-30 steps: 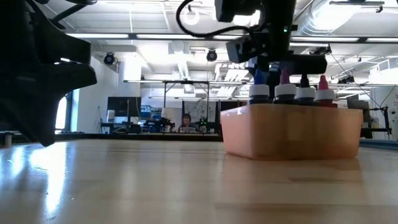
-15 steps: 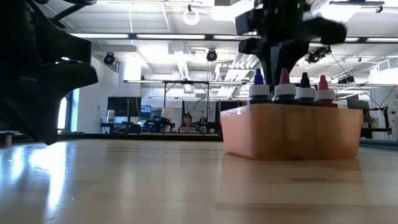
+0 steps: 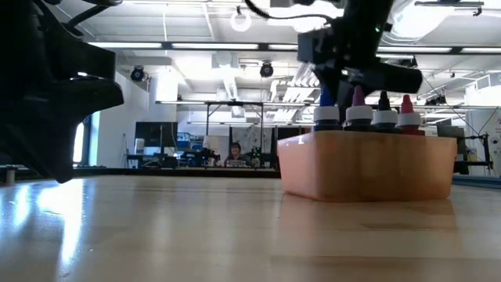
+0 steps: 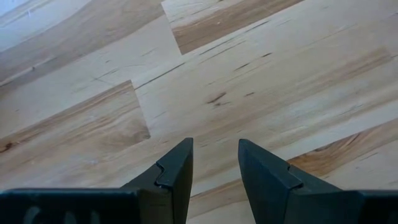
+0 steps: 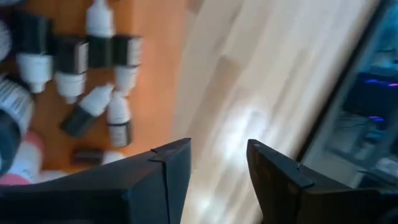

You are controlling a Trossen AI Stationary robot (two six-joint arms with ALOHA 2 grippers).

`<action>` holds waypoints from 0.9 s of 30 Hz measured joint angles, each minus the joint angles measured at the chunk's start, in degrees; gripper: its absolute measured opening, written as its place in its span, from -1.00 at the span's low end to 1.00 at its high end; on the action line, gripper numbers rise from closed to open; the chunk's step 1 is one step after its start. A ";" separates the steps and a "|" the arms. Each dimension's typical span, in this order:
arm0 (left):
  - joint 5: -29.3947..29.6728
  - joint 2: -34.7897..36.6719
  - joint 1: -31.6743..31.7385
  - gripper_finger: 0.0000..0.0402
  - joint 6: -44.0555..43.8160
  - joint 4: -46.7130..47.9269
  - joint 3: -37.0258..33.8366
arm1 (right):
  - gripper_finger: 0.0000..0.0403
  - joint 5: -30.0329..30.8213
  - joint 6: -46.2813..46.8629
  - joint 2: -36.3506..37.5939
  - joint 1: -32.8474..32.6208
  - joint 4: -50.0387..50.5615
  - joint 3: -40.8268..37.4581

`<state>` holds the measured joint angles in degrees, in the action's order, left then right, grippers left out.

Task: Pick & Place food coloring
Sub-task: Put the small purple food coloring bottle into the orange bin

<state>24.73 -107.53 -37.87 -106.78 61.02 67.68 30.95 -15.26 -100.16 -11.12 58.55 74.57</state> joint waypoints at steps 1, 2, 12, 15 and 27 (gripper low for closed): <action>0.00 0.00 0.02 -0.37 0.00 0.04 0.00 | -0.26 1.52 -0.22 0.00 -0.41 0.05 0.68; -0.02 0.00 0.07 -0.37 0.00 0.47 0.17 | -0.25 2.87 -0.30 0.00 -0.77 0.37 1.60; -8.98 2.81 1.01 -0.37 14.20 19.97 11.87 | -0.28 -5.34 2.13 0.09 -2.17 -2.55 13.05; -9.14 2.95 -0.37 -0.37 21.89 27.26 16.34 | -0.29 -13.95 3.49 0.09 -1.23 -8.23 12.20; -3.15 13.34 -9.77 -0.37 20.99 28.27 15.14 | -0.27 -24.26 1.67 -0.34 -2.99 -60.22 -6.43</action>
<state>21.58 -94.18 -47.63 -85.79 89.29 82.82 6.70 -13.59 -100.50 -14.11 -1.68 68.14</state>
